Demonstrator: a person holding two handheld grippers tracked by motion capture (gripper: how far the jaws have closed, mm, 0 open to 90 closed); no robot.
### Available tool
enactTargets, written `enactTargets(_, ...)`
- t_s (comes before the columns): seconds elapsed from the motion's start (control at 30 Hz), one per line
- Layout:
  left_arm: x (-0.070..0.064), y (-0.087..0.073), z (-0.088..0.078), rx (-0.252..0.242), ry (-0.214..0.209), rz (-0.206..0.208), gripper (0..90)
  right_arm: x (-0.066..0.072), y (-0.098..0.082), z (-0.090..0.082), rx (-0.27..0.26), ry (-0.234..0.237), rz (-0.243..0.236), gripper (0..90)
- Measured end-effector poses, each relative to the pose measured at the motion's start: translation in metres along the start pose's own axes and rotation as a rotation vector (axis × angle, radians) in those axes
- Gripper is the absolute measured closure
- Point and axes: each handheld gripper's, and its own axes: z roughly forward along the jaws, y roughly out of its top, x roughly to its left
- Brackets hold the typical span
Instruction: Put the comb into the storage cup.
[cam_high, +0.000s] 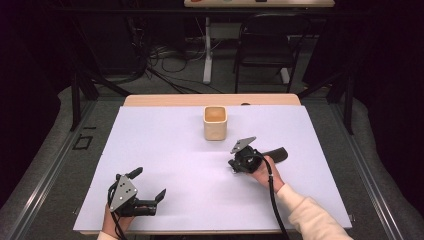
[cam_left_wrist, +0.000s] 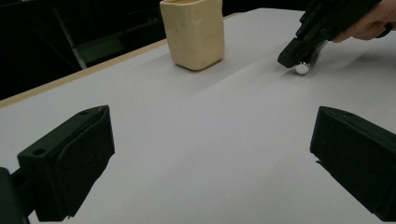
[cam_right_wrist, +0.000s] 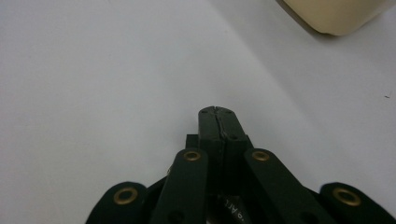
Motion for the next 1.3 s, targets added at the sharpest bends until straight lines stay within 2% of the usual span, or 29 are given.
enactTargets(0.3,0.000,0.000,0.002,0.015,0.002,-0.007,0.0,0.008,-0.011,-0.008,0.026,0.007,-0.025,90.0)
enactTargets(0.47,0.000,0.000,0.001,0.016,0.005,-0.007,0.0,0.011,-0.011,-0.012,0.034,0.016,-0.021,90.0)
enactTargets(0.77,0.000,0.000,0.002,0.020,0.003,-0.002,0.0,0.017,-0.015,-0.018,0.050,0.032,-0.047,90.0)
enactTargets(0.87,0.000,0.000,0.002,0.019,0.005,-0.004,0.0,0.017,-0.018,-0.020,0.058,0.032,-0.031,90.0)
enactTargets(1.17,-0.001,0.000,0.002,0.024,0.005,-0.003,0.0,0.018,-0.027,-0.028,0.081,0.031,-0.037,90.0)
enactTargets(1.3,0.000,0.000,0.002,0.026,0.006,-0.001,0.0,0.017,-0.030,-0.031,0.087,0.031,-0.020,90.0)
